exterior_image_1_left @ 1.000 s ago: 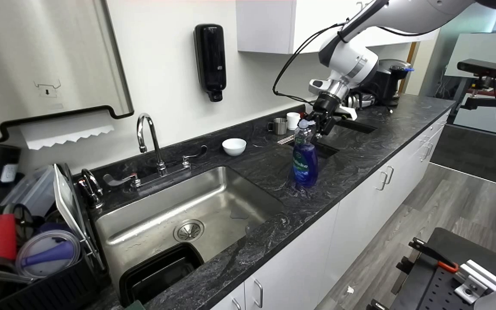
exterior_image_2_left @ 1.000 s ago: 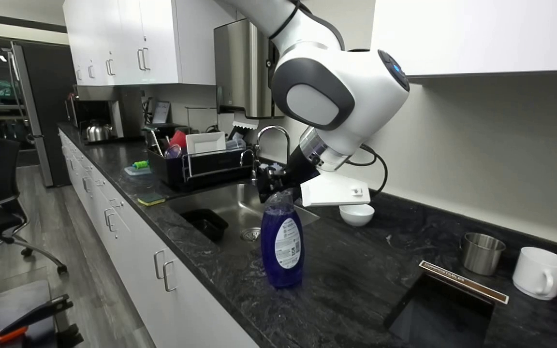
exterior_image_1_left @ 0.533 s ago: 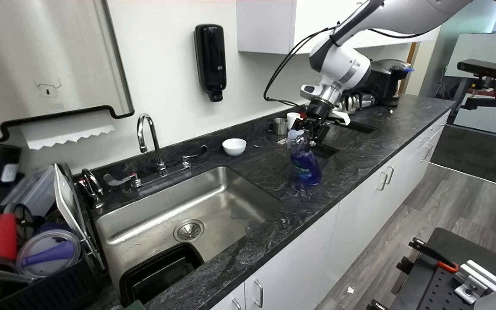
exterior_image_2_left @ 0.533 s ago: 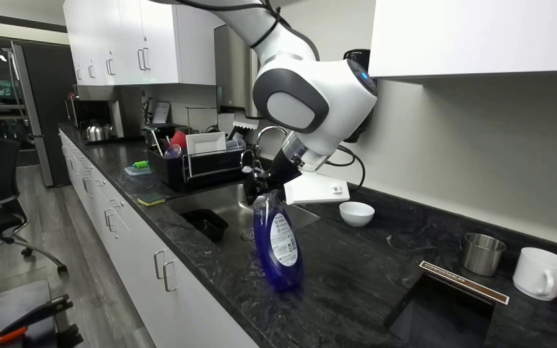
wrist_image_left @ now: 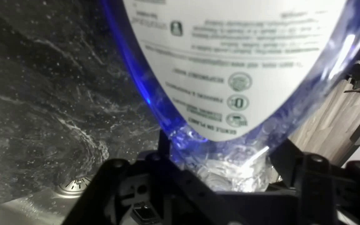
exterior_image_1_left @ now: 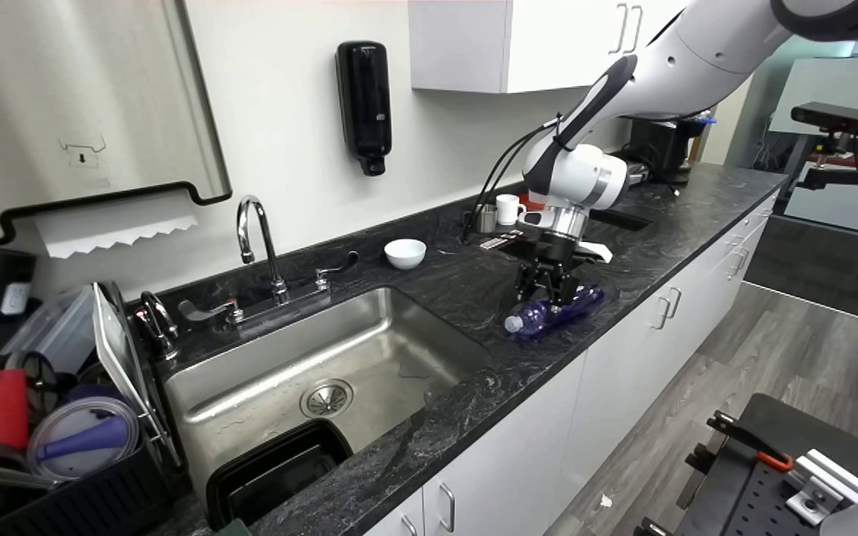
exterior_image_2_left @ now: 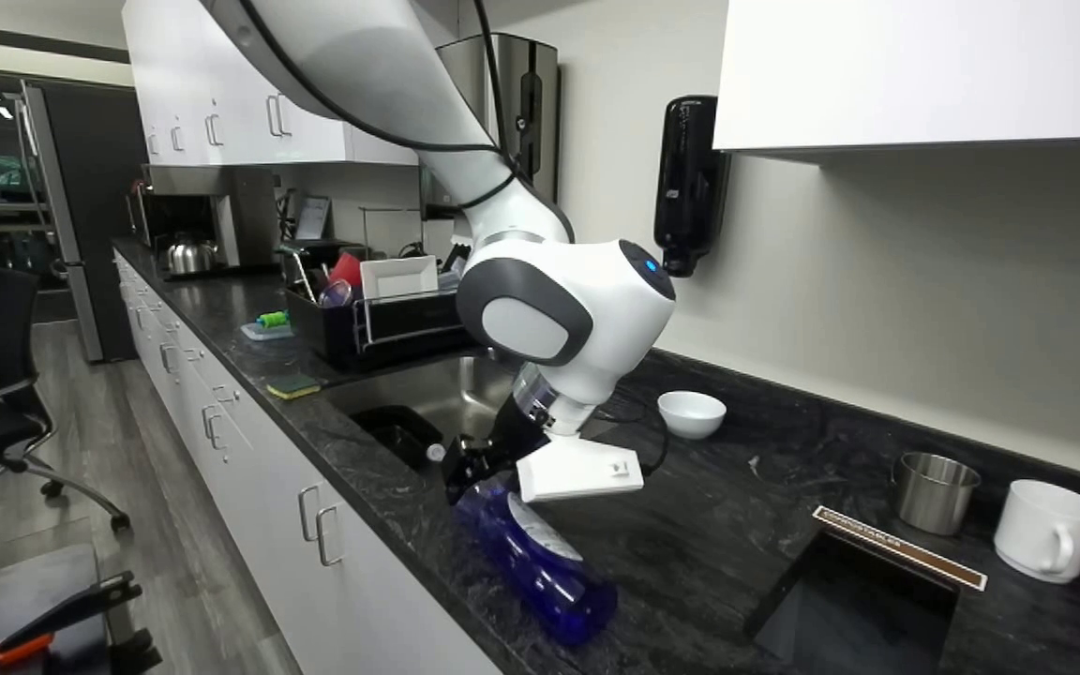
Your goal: Pick up the dish soap bottle
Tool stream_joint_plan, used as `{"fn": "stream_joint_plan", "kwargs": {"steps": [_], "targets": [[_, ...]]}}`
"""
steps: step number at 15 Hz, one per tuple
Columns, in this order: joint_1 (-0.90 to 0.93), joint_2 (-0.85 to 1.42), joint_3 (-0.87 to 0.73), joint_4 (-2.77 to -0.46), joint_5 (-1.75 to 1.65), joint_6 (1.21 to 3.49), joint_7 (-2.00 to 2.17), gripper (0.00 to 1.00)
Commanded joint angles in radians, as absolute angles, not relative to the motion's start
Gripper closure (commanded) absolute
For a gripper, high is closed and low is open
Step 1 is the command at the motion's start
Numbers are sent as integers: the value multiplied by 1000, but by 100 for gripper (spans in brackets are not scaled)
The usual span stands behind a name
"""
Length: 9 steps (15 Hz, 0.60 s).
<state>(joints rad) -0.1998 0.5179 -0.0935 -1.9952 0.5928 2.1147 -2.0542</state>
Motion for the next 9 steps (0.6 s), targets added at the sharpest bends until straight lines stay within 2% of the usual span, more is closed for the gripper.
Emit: {"fn": "stream_joint_plan", "kwargs": {"steps": [1, 9], "targets": [[-219, 508, -62, -2012, 547, 2162, -2011, 47], [-239, 542, -14, -2003, 568, 2252, -2000, 47]]}}
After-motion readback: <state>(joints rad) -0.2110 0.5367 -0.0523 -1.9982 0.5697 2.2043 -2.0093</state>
